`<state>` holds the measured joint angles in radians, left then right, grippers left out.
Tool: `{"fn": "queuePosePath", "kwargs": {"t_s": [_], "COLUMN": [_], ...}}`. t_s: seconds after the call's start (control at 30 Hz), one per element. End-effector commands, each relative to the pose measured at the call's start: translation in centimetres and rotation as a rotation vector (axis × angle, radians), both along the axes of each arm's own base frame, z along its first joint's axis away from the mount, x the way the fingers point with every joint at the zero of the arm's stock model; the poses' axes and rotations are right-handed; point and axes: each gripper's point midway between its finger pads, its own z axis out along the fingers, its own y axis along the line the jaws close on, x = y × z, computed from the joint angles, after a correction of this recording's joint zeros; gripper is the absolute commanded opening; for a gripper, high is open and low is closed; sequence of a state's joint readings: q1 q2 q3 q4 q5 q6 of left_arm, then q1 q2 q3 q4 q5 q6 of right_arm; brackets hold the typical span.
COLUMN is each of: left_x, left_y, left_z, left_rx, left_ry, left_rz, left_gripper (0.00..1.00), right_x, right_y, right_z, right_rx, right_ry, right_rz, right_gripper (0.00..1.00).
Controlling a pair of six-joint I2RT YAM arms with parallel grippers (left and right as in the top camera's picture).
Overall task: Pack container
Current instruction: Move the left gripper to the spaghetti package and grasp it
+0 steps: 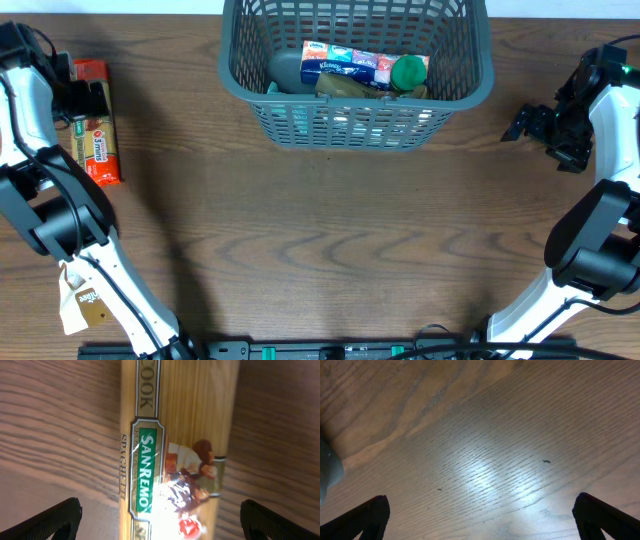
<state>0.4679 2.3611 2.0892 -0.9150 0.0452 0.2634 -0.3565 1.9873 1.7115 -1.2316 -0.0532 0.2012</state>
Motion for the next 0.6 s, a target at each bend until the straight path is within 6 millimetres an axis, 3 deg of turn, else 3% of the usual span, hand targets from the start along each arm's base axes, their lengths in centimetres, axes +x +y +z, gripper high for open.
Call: {"fn": "queuePosePath", "kwargs": {"t_s": [0.0,0.57], "left_x": [0.0,-0.5], "left_y": [0.1,-0.8], "left_z": [-1.7,-6.1], "left_rx": [-0.004,-0.057], "left_ry": [0.026,0.092], "left_rz": [-0.03,-0.084], "left_gripper": [0.99,0.98], "right_x": [0.0,0.0], "right_y": [0.3,0.3], "right_z": [0.1,0.1], "right_rx": [0.002,0.003], "right_ry": [-0.004,-0.002], "right_rz": [0.012,0.012], "right_gripper": [0.99,0.99]}}
